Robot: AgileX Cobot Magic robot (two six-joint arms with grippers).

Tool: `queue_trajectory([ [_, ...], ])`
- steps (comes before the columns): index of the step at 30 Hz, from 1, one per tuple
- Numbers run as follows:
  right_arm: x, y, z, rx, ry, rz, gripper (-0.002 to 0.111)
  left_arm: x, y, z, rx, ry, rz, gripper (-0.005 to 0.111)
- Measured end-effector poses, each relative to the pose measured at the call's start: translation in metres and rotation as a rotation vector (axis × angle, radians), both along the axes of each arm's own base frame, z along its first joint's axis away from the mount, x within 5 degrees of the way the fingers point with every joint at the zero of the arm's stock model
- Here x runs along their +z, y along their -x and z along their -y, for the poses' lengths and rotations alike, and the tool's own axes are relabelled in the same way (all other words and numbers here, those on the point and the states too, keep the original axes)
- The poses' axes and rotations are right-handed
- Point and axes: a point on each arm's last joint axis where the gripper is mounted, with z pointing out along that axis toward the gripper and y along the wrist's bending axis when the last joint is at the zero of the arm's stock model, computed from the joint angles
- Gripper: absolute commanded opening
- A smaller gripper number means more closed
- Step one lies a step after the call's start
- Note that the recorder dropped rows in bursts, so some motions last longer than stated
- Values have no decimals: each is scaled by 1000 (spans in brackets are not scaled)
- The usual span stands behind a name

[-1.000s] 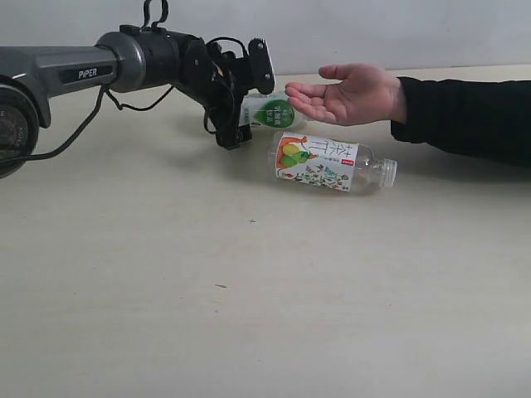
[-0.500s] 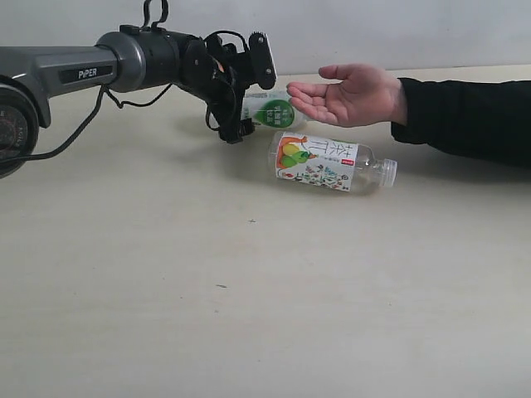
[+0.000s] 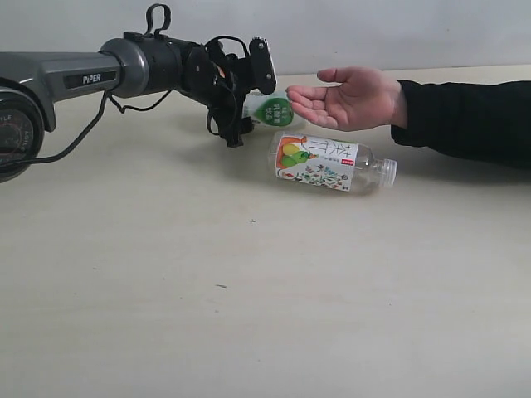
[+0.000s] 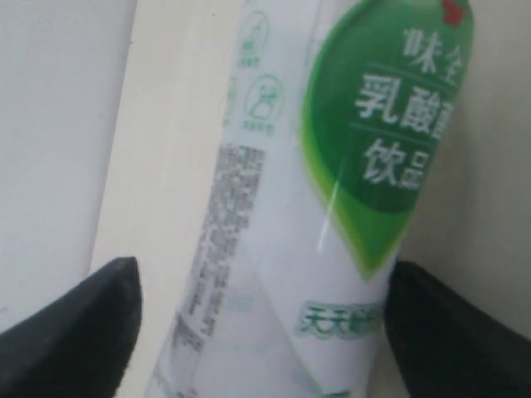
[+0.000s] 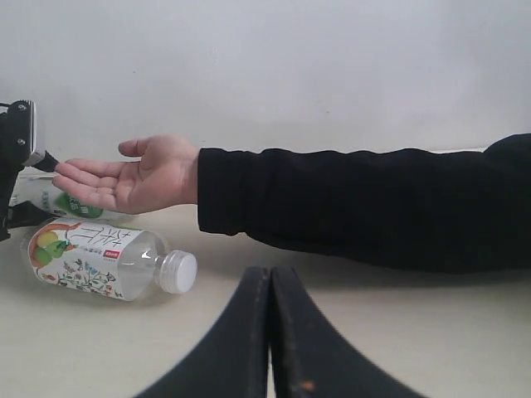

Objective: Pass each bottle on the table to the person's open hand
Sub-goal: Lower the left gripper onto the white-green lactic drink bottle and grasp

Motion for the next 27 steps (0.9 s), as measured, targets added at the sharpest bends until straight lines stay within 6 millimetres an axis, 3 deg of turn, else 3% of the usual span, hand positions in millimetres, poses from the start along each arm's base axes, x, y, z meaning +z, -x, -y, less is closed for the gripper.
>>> queue_trajectory([
  [8, 0, 0, 0, 0, 0, 0, 0, 0, 0, 0, 0, 0, 1, 0],
  [27, 0, 0, 0, 0, 0, 0, 0, 6, 3, -1, 16, -2, -46, 0],
])
